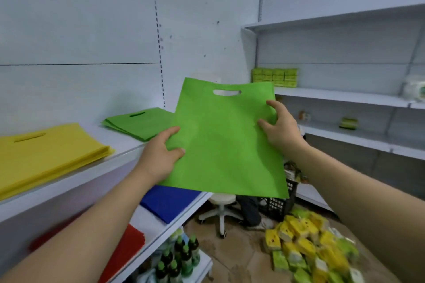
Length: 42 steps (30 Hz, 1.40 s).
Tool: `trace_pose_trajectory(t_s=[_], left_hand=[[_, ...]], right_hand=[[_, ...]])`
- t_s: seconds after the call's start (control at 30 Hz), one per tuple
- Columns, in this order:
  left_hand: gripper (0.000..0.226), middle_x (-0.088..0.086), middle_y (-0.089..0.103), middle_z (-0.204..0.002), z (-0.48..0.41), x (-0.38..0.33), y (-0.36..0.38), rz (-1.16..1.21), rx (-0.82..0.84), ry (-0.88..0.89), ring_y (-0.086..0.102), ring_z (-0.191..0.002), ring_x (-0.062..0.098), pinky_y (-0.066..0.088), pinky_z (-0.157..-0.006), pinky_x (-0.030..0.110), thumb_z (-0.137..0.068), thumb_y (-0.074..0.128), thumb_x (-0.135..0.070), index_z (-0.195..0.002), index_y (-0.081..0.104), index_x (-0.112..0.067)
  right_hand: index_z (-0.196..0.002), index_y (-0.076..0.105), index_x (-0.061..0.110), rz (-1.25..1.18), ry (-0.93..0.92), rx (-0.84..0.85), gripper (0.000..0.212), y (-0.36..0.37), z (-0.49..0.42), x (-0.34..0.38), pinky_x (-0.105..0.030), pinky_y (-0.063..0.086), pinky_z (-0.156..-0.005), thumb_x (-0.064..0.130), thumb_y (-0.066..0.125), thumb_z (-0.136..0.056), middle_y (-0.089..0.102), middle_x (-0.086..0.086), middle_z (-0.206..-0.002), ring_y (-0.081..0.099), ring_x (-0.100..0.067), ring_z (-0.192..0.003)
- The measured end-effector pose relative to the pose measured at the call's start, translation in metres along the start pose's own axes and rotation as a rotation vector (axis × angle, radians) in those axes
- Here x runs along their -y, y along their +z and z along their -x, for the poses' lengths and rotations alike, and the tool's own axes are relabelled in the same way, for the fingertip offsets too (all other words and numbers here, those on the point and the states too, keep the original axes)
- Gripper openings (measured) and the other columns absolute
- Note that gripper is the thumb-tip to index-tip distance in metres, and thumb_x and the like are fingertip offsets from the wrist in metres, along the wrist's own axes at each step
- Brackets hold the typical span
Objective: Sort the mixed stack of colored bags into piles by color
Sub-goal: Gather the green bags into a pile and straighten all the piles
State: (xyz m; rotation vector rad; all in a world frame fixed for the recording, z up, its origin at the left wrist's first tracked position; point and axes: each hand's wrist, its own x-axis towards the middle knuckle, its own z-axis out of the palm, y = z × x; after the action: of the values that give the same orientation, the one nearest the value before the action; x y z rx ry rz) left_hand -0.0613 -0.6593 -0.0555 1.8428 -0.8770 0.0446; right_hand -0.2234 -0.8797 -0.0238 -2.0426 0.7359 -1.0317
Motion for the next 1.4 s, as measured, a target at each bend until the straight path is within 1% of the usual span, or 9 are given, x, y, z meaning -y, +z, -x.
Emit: trace_pose_trajectory(t_s=[0.1,0.2,0.4,0.5,0.67,0.8,1.03,1.17,1.4], left_hand=[[0.058,0.002,0.057,-0.124,-0.020,-0.008,0.048,0.027,0.074,0.006,0.056,-0.104,0.013,0.038,-0.080,0.013,-0.083,0.067,-0.003,-0.137,0.048,-0.016],[0.059,0.003,0.057,-0.128,-0.042,-0.007,0.083,0.051,0.135,0.010,0.057,-0.103,0.014,0.041,-0.082,0.019,-0.084,0.067,-0.004,-0.137,0.047,-0.018],[0.059,0.002,0.047,-0.141,-0.101,0.002,0.122,0.004,0.153,0.063,0.045,-0.119,0.009,0.029,-0.091,0.013,-0.086,0.066,-0.006,-0.140,0.044,-0.016],[0.059,0.002,0.042,-0.145,-0.139,0.015,0.124,-0.009,0.136,0.071,0.039,-0.130,0.014,0.026,-0.096,0.016,-0.087,0.065,-0.008,-0.141,0.042,-0.018],[0.060,0.002,0.042,-0.146,-0.202,0.033,0.114,-0.043,0.067,0.056,0.039,-0.134,0.019,0.028,-0.109,0.027,-0.086,0.066,-0.010,-0.141,0.042,-0.019],[0.060,0.002,0.043,-0.145,-0.236,0.052,0.101,-0.076,0.000,0.014,0.043,-0.130,0.019,0.033,-0.100,0.022,-0.086,0.066,-0.010,-0.140,0.044,-0.020],[0.061,0.006,0.045,-0.143,-0.251,0.094,0.055,-0.213,-0.146,-0.174,0.046,-0.127,0.021,0.032,-0.096,0.021,-0.085,0.067,-0.012,-0.140,0.043,-0.017],[0.073,0.009,0.053,-0.135,-0.243,0.114,0.022,-0.254,-0.188,-0.349,0.057,-0.112,0.023,0.044,-0.099,0.032,-0.078,0.074,-0.014,-0.142,0.040,-0.018],[0.078,0.013,0.042,-0.143,-0.219,0.130,-0.005,-0.559,-0.287,-0.564,0.046,-0.125,0.022,0.033,-0.099,0.020,-0.078,0.073,-0.015,-0.145,0.035,-0.009]], right_hand=[[-0.141,0.037,0.032,0.065,0.038,-0.051,0.056,-0.026,-0.017,-0.032,-0.041,0.057,-0.073,0.022,0.062,-0.092,0.050,0.010,-0.093,0.057,-0.019,-0.074],[-0.139,0.039,0.033,0.073,0.058,-0.117,0.053,-0.040,-0.035,-0.061,-0.046,0.056,-0.078,0.024,0.061,-0.092,0.052,0.005,-0.100,0.056,-0.018,-0.079],[-0.139,0.039,0.032,0.109,0.044,-0.171,0.051,-0.029,-0.092,-0.095,-0.029,0.048,-0.067,0.026,0.061,-0.093,0.055,-0.007,-0.117,0.051,-0.011,-0.072],[-0.141,0.039,0.028,0.116,0.028,-0.144,0.052,-0.008,-0.130,-0.099,-0.024,0.042,-0.063,0.023,0.060,-0.094,0.052,0.001,-0.108,0.059,-0.021,-0.084],[-0.142,0.038,0.028,0.119,-0.012,-0.091,0.053,0.034,-0.204,-0.092,-0.026,0.049,-0.056,0.022,0.060,-0.094,0.052,0.009,-0.098,0.047,-0.009,-0.059],[-0.140,0.039,0.027,0.092,-0.051,-0.045,0.051,0.074,-0.249,-0.087,-0.029,0.051,-0.062,0.022,0.060,-0.094,0.056,0.004,-0.102,0.053,-0.010,-0.067],[-0.138,0.044,0.019,0.015,-0.165,0.107,0.048,0.180,-0.302,-0.069,-0.022,0.037,-0.086,0.022,0.060,-0.093,0.058,-0.007,-0.125,0.054,-0.018,-0.101],[-0.139,0.042,0.021,-0.055,-0.233,0.284,0.047,0.248,-0.317,-0.052,-0.027,0.043,-0.085,0.022,0.058,-0.094,0.055,-0.005,-0.122,0.050,-0.015,-0.092],[-0.133,0.046,0.017,-0.093,-0.345,0.566,0.041,0.347,-0.327,-0.025,-0.028,0.042,-0.082,0.024,0.058,-0.094,0.057,-0.010,-0.118,0.051,-0.022,-0.092]])
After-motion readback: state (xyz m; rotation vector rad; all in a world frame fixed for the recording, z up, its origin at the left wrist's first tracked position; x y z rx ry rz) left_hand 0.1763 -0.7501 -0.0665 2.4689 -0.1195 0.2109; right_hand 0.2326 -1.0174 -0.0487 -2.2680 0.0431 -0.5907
